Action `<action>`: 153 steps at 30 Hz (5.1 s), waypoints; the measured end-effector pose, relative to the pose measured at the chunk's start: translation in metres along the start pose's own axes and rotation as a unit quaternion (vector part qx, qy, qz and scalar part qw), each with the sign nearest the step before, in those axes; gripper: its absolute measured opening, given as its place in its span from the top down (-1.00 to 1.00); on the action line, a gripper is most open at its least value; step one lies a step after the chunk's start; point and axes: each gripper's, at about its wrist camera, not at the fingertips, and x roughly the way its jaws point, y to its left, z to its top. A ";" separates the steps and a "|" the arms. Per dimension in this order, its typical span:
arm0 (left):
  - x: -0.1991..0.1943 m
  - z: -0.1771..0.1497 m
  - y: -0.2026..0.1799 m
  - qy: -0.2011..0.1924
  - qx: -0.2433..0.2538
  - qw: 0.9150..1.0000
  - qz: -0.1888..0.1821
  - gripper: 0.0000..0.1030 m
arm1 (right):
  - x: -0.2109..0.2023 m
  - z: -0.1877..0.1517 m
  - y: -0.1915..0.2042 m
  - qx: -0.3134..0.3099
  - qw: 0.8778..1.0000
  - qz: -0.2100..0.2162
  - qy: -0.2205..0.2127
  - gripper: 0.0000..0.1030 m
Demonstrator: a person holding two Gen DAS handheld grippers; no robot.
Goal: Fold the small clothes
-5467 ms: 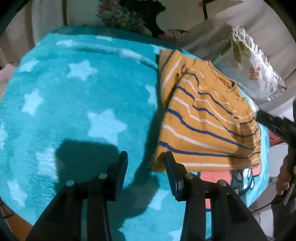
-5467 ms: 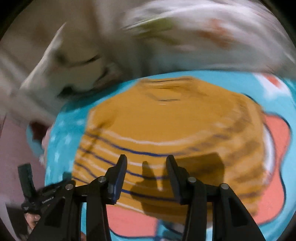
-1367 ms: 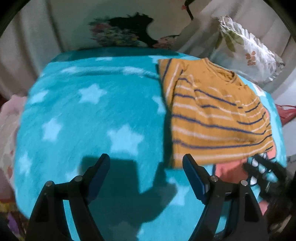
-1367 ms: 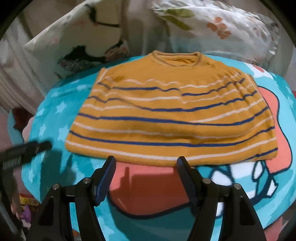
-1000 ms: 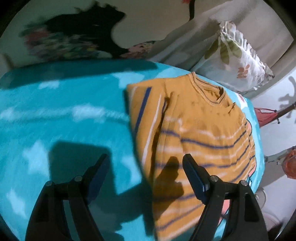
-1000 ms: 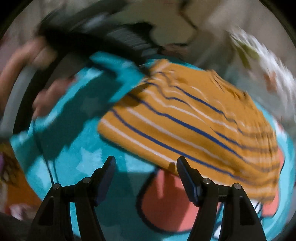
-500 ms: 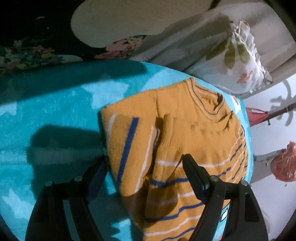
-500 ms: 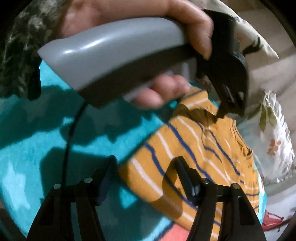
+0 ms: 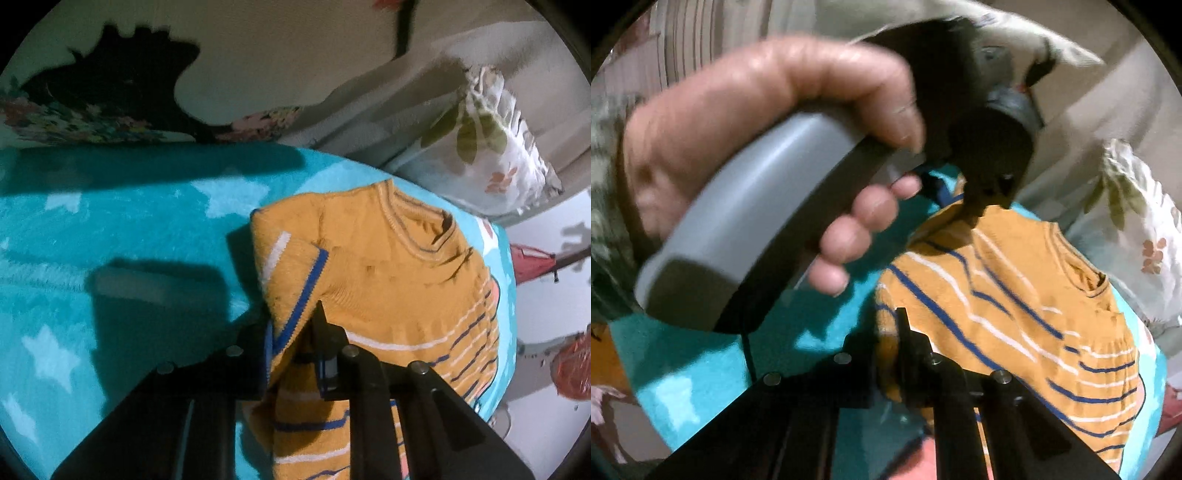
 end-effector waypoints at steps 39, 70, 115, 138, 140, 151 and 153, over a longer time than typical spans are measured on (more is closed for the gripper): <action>-0.006 -0.121 -0.194 -0.067 -0.006 0.995 0.071 -0.10 | -0.019 -0.135 -0.372 0.377 0.906 0.190 0.006 -0.36; 0.045 -0.153 -0.214 -0.007 -0.025 0.994 0.103 -0.21 | -0.050 -0.124 -0.428 0.364 0.923 0.124 -0.028 0.25; -0.027 -0.237 -0.161 -0.054 -0.019 0.989 0.139 -0.28 | -0.041 -0.189 -0.367 0.455 0.834 0.313 0.005 -0.01; -0.076 -0.286 -0.153 -0.101 0.031 0.985 0.135 -0.43 | -0.135 -0.255 -0.286 0.439 0.898 0.035 0.026 -0.10; -0.077 -0.292 -0.154 -0.097 0.038 0.986 0.131 -0.43 | -0.139 -0.262 -0.273 0.433 0.900 0.020 0.036 -0.13; -0.089 -0.326 -0.149 -0.089 0.066 0.985 0.134 -0.45 | -0.142 -0.287 -0.211 0.424 0.902 0.007 0.078 -0.20; -0.092 -0.330 -0.145 -0.090 0.062 0.985 0.136 -0.45 | -0.141 -0.285 -0.200 0.417 0.905 0.008 0.081 -0.21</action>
